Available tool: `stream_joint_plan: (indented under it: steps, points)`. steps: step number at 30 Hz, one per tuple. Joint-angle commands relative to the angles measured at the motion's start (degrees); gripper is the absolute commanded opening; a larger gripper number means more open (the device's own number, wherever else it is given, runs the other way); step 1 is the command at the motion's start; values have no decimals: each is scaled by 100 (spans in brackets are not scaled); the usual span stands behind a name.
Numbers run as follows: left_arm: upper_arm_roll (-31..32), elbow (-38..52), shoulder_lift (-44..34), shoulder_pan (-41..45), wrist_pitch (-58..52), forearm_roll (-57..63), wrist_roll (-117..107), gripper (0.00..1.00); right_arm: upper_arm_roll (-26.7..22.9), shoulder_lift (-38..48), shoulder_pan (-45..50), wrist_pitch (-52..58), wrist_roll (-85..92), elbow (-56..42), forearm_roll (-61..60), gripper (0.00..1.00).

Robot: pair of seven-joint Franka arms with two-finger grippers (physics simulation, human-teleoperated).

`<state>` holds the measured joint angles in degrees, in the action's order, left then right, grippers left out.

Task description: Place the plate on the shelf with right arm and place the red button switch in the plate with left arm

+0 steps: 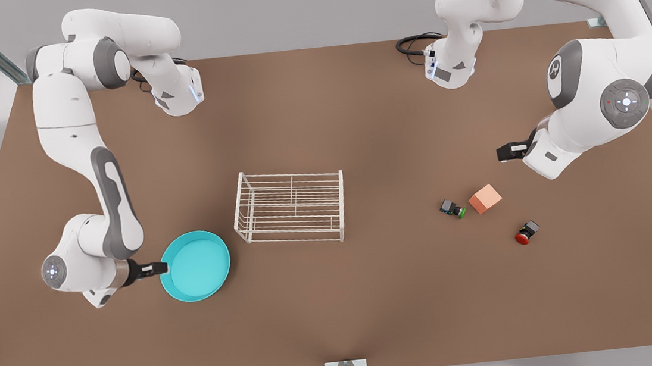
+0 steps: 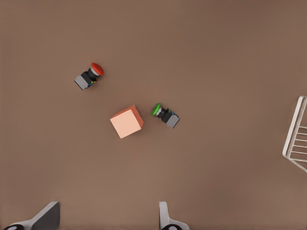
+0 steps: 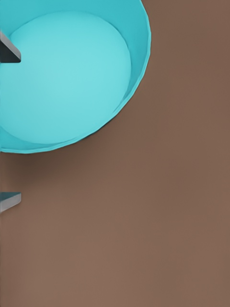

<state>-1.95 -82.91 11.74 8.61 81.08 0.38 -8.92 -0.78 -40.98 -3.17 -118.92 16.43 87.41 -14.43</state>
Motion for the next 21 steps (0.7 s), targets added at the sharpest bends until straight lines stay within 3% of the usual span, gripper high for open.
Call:
stream_joint_plan:
  steps: [1,17,20,21]
  points:
    - [2,3,-5,0,-31,6,-39,100,-1,29,0,-535,317,162,-95,100]
    - [-7,241,250,26,-31,-20,-48,100,43,-156,9,-659,317,523,-297,100]
    - [2,241,250,44,-31,-12,-48,100,69,-156,9,-615,326,514,-297,83]
    - [2,241,276,44,-31,-3,-48,100,69,-156,18,-606,317,514,-297,71]
